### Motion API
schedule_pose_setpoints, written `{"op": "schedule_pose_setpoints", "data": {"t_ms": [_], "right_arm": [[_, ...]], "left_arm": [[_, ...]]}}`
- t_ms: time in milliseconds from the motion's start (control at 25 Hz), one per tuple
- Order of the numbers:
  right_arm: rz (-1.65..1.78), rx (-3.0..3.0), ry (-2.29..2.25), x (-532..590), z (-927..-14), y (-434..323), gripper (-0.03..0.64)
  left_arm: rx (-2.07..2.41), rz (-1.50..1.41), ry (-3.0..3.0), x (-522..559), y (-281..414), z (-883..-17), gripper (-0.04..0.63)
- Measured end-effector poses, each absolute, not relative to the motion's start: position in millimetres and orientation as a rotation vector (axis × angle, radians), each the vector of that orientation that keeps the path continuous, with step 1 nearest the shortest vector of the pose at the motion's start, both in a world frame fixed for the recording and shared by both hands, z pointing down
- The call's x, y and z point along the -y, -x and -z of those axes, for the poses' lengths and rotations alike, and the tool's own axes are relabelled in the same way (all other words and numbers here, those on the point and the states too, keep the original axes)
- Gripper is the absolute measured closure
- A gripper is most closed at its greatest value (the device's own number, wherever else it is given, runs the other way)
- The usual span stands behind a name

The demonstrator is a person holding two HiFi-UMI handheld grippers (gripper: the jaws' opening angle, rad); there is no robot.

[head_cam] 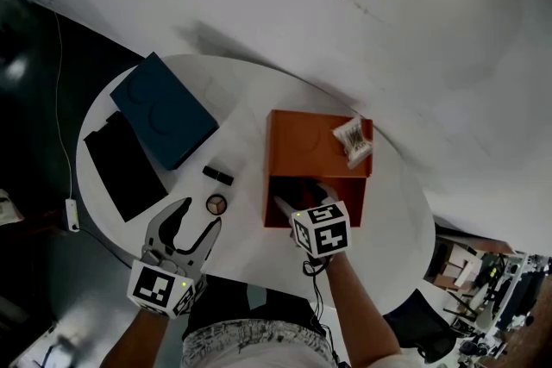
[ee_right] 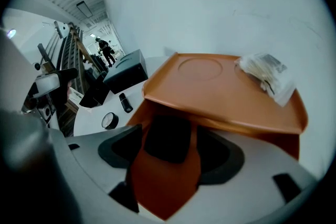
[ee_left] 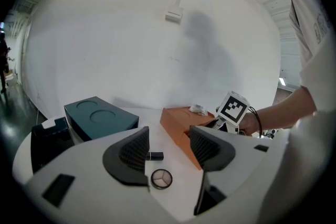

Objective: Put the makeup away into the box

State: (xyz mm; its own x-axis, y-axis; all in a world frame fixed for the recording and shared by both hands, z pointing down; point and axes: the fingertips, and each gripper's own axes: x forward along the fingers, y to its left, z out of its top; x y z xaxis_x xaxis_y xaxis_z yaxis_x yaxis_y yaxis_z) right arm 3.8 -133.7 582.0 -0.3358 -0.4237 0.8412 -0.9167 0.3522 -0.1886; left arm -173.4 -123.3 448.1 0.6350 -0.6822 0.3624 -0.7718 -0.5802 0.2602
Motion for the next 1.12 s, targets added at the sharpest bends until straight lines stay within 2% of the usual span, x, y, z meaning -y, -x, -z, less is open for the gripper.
{"op": "schedule_pose_setpoints", "data": {"t_ms": [1120], "right_arm": [[-0.674, 2.265, -1.145, 87.5, -470.8, 15.6, 0.311]], "left_arm": [[1.332, -0.337, -2.475, 64.1, 167.0, -418.4, 0.336]]}}
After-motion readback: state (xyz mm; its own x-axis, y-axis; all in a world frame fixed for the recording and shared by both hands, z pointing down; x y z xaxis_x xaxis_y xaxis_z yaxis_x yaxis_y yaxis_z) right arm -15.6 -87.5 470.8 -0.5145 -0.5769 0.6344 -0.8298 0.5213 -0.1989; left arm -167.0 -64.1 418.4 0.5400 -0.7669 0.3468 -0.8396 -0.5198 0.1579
